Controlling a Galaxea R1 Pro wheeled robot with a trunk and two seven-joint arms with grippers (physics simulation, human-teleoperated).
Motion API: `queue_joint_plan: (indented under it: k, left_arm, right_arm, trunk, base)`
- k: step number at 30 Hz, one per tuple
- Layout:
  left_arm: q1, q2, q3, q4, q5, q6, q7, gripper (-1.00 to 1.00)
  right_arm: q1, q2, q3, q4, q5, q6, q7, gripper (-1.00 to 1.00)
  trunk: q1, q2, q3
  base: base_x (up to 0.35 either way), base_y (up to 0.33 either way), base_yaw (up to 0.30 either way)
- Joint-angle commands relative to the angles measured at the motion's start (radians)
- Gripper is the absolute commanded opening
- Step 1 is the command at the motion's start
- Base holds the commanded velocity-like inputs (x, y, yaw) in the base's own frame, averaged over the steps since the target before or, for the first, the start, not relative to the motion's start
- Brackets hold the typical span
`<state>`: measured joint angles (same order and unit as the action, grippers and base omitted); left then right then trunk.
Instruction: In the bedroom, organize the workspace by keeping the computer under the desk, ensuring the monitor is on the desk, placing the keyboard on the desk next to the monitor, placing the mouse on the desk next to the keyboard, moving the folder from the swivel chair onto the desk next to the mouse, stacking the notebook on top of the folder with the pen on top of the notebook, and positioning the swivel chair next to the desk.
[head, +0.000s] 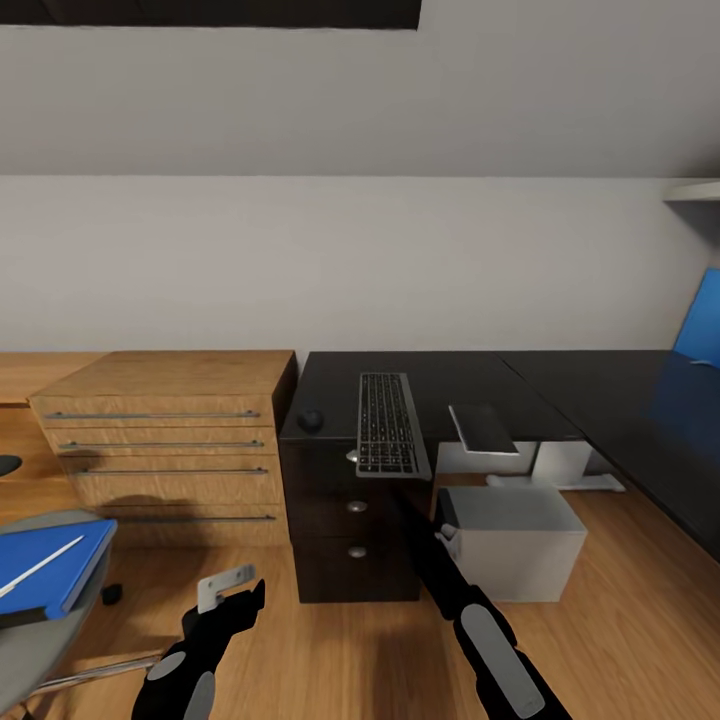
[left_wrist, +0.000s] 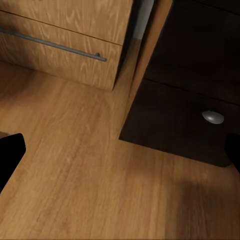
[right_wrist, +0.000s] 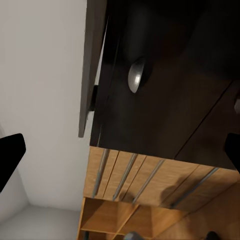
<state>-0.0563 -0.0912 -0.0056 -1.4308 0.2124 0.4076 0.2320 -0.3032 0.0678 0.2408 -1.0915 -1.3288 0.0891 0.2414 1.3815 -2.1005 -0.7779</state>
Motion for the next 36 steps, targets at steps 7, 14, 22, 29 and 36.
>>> queue_joint_plan:
  k: [7,14,22,29,36]
  left_arm:
    - [0.0,0.001,-0.001,-0.002,0.01,0.004,0.007,1.0]
    - [0.0,0.001,-0.001,-0.002,0.011,0.004,0.007,1.0]
    - [0.001,0.001,-0.001,-0.002,0.012,0.004,0.007,1.0]
    - [0.001,0.001,-0.001,-0.002,0.012,0.004,0.007,1.0]
    - [0.001,0.001,-0.001,-0.002,0.013,0.004,0.007,1.0]
  right_arm:
    - [0.0,0.001,-0.003,0.008,-0.009,0.002,0.003,1.0]
    - [0.0,0.0,-0.003,0.008,-0.009,0.002,0.002,1.0]
    - [0.0,0.001,-0.001,0.009,-0.007,0.001,0.001,1.0]
    - [0.0,0.001,0.001,0.009,-0.007,0.001,0.001,1.0]
    - [0.0,0.001,0.001,0.009,-0.007,0.0,0.001,1.0]
  trunk:
    - [0.0,0.0,-0.001]
    - [0.0,0.0,-0.001]
    - [0.0,0.0,-0.001]
    - [0.0,0.0,-0.001]
    - [-0.019,0.035,0.015]
  base:
    - [0.063,0.007,0.0]
    - [0.063,0.008,0.0]
    - [0.008,0.001,0.0]
    - [0.001,0.0,0.0]
    - [0.0,0.0,0.0]
